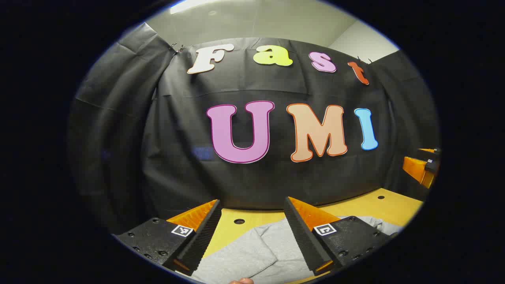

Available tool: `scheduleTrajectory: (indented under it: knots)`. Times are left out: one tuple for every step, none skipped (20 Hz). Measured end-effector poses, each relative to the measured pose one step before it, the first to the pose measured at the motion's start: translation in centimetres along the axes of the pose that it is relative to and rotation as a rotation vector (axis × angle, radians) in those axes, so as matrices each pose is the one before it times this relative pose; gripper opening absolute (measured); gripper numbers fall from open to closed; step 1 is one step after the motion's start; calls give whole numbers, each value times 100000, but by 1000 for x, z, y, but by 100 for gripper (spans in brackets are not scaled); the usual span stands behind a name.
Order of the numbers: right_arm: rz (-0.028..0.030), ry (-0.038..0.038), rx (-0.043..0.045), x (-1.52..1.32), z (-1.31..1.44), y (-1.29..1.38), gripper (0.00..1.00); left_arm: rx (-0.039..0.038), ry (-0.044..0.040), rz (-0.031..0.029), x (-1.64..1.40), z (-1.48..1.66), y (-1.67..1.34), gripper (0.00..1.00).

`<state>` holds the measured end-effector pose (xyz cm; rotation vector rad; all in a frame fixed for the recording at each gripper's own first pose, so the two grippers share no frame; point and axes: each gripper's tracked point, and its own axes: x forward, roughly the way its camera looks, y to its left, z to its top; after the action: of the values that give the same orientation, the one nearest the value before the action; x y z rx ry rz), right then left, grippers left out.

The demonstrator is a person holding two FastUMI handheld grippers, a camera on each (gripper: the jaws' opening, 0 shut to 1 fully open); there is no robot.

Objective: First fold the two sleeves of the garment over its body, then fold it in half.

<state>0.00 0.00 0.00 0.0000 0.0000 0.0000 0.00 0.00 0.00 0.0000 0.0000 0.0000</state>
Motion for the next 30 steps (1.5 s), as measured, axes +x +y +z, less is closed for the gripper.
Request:
scheduleTrajectory:
  knots:
    - [148,53,-5,35,-75,-35,100,154,91,114,-39,18,-33,95]
    - [15,107,-1,-14,-21,-8,99,-124,-9,105,-8,-46,-88,95]
    - [105,133,53,5,-119,-152,100,-88,-203,5,-41,109,-135,95]
    - [122,126,-76,27,14,-17,99,-45,-108,-2,-39,-78,-58,96]
    - [-105,90,-139,-22,-80,-120,99,57,-194,-156,-80,130,-84,96]
    - [-119,115,-49,-21,-33,-98,100,236,-135,109,-71,-94,49,96]
    - [-276,176,-117,85,-79,-221,100,70,-261,100,17,51,-46,95]
    - [-437,149,-264,15,38,-199,99,-105,19,33,46,-91,-147,95]
    - [-373,253,-156,22,-207,-199,99,-199,269,-18,40,-83,-71,95]
    - [-323,149,13,12,-47,-167,99,-69,337,-23,13,-186,-3,95]
    - [-357,157,54,-2,7,-147,99,-2,212,147,40,-49,6,95]
    - [-261,-68,11,58,-12,-202,99,-27,76,85,50,-69,-34,95]
    - [-505,-53,-326,12,-103,-356,100,-1,-298,47,78,92,-66,95]
    - [-617,165,-497,-13,-74,-264,99,160,-159,-135,48,51,-88,95]
    - [-656,423,-412,17,-119,-247,99,274,-97,-126,23,11,-60,95]
    - [-567,503,-247,-17,-121,-235,100,15,-333,-95,116,-55,-97,94]
    - [-394,583,-275,-41,-272,-301,100,-224,-67,-275,136,54,-118,95]
    - [-486,271,-332,-57,-100,-261,100,-225,301,-363,-3,-186,-129,95]
    - [-669,25,-293,42,-15,-334,99,-38,333,-320,61,-118,-131,96]
    - [-605,43,-2,-16,17,-249,100,75,297,-215,144,-112,-129,96]
    - [-507,177,208,11,-145,-239,100,36,-236,-129,86,91,-142,95]
    - [-751,360,131,-29,-213,-315,100,1,-248,-187,10,67,33,95]
    - [-803,460,102,14,-277,-411,100,-38,-292,-250,88,118,-150,95]
    - [-702,869,45,38,-312,-291,99,-17,-212,-324,-1,-51,-96,95]
    - [-755,1257,-23,70,-547,-444,100,197,256,-383,83,-90,-149,95]
    - [-1005,1300,103,57,-522,-513,99,234,293,-470,25,-155,-200,95]
    - [-972,1290,535,-7,-462,-666,99,85,-119,-374,101,12,-189,96]
    - [-1257,1168,582,1,-402,-728,99,-23,-109,-352,-16,42,-76,95]
    - [-2021,1156,114,37,-460,-972,100,-10,-139,-408,67,136,-155,95]
    - [-2021,962,-31,73,-421,-1045,100,35,-92,-403,169,-29,-163,95]
